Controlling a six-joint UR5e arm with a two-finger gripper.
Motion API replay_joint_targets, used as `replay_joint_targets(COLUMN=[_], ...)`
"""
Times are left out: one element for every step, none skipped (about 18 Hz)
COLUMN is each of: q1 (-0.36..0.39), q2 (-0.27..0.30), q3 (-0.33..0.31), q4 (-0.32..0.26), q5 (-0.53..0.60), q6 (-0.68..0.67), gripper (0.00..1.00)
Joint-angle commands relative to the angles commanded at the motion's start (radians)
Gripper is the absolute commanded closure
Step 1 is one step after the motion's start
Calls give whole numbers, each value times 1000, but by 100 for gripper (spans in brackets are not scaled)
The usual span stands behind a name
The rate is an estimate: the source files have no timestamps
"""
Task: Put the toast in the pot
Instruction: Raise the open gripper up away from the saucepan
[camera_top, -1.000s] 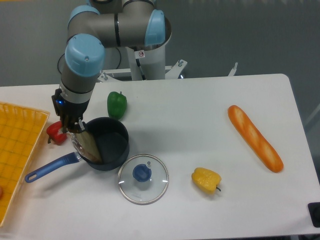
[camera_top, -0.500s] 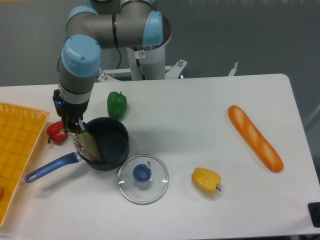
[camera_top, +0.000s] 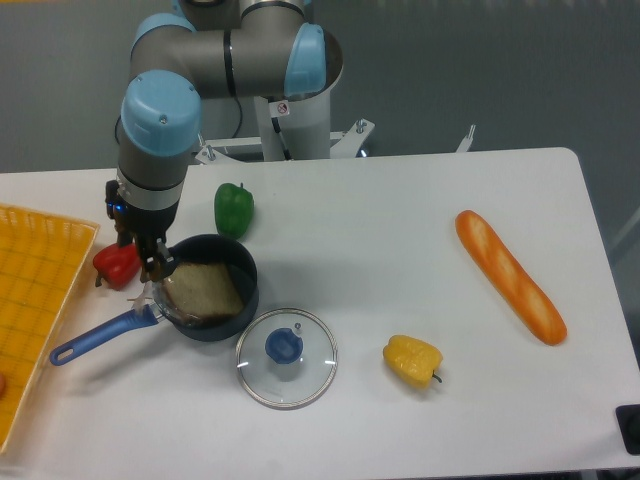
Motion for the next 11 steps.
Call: replay_joint_targets(q1=[0,0,2,5,6,6,5,5,0,-2,-3], q2=[0,2,2,3,5,5,6,8,8,6,8], q3=[9,18,25,26,26,29,31,32,40,48,51], q4=[-3,-8,-8,-5,-2,1,3,3,3,3,3], q5=[23,37,40,40,41,45,61,92,123,147,173], q6=[2,2,2,2,2,3,2,5,21,55,89], gripper=[0,0,0,0,0,0,0,0,0,0,0])
